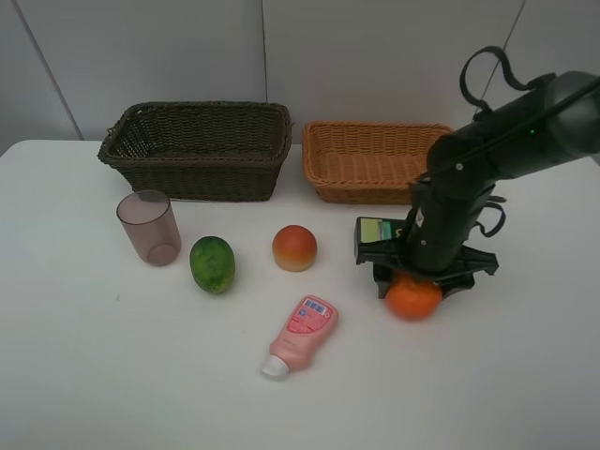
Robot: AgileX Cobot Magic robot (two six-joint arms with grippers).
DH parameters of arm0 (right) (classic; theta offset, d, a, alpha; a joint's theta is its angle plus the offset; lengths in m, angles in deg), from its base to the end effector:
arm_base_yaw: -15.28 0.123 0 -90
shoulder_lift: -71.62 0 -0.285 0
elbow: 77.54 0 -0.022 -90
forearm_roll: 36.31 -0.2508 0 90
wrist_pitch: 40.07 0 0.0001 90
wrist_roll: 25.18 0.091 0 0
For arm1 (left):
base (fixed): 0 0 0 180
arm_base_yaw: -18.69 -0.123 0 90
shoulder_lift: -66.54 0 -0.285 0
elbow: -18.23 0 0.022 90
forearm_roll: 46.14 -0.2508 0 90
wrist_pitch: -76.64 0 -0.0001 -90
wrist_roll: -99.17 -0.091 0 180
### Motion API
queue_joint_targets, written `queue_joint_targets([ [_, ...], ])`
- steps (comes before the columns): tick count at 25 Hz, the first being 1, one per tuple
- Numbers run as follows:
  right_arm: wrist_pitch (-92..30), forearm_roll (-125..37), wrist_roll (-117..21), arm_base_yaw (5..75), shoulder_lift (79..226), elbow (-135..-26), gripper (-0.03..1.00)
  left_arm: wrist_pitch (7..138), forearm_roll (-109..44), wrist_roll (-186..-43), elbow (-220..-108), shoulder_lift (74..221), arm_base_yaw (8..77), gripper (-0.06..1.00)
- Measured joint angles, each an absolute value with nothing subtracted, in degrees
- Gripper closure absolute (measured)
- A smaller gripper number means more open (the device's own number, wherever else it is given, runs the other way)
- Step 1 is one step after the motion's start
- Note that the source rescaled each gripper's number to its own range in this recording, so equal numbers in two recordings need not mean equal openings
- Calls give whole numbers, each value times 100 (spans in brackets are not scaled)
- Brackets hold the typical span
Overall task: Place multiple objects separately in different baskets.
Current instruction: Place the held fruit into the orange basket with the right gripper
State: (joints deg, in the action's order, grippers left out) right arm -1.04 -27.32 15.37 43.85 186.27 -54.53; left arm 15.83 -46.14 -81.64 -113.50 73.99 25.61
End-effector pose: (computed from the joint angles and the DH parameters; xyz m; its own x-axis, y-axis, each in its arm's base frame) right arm 0.2763 0.1402 0.1211 -0.9904 0.0868 -0.1074 0.0922 0.9946 -0.0466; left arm -0.0063 0.0008 0.2787 -0.4417 0.0678 -0.8946 0.1267 0.9919 0.0126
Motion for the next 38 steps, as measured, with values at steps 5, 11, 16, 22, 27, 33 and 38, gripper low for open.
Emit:
queue_joint_targets([
  [5,763,-2845,583,4385,18279,-6004,68,1583,-4614,-8164,-11350,7399,2561,-6],
  [11,1746,-3190,-488,4325,18318,-7184,68,1583,-4614,-8164,-11350,7399,2561,-6],
  [16,2482,-3172,-954,4184,18701,-8258,68,1583,-4614,-8164,-11350,7399,2561,-6],
  [22,2920,-3010,-1301,3986,19335,-9581,68,1583,-4614,-8164,-11350,7399,2561,-6],
  [27,2867,-2675,-1407,3872,19824,-10492,68,1583,-4614,-8164,-11350,7399,2561,-6],
  [33,1790,-2547,-1407,3689,20245,-10853,68,1583,-4614,-8164,-11350,7399,2561,-6],
  [38,1087,-2546,-1382,3638,20707,-10868,68,1583,-4614,-8164,-11350,7399,2561,-6],
])
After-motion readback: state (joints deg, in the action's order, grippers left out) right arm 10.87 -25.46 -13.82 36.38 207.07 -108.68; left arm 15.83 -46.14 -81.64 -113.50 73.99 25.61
